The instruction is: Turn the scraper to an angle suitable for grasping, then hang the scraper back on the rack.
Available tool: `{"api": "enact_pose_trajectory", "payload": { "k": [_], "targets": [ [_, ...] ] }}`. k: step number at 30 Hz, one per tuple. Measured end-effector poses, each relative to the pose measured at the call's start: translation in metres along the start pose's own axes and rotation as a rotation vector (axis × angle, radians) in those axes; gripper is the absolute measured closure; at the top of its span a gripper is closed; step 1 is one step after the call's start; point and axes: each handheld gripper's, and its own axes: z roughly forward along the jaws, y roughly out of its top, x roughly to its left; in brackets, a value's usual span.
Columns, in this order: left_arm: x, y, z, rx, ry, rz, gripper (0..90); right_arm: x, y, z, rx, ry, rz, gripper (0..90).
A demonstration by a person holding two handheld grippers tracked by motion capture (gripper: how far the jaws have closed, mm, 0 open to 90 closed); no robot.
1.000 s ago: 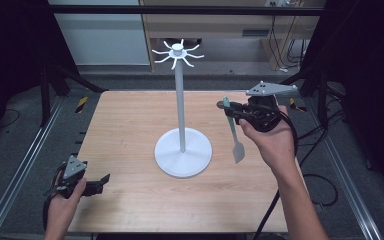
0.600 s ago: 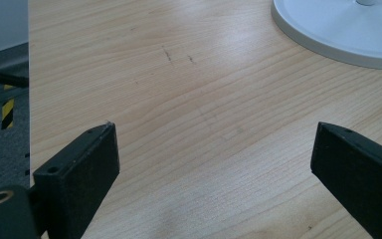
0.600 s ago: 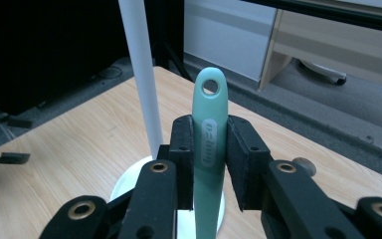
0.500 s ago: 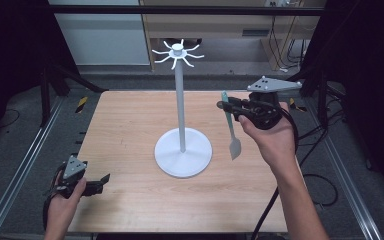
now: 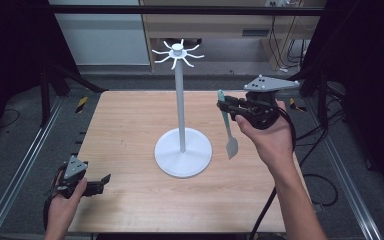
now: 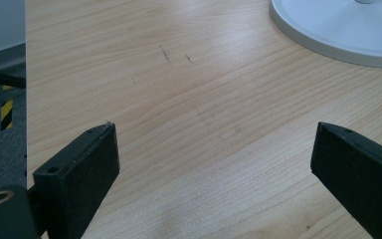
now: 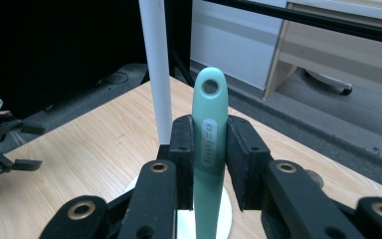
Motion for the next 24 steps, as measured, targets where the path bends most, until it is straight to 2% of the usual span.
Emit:
{"api": "enact_pose_trajectory", "payload": {
  "k": [17, 24],
  "targets": [
    [0.001, 0.001, -0.002, -0.01, 0.003, -0.002, 4.6, 0.009, 0.016, -0.012, -0.064, -0.001, -0.006, 74.4],
    [0.002, 0.0, -0.002, -0.011, 0.008, -0.008, 4.6, 0.011, 0.021, -0.011, -0.087, 0.005, 0.003, 74.4]
  ]
}}
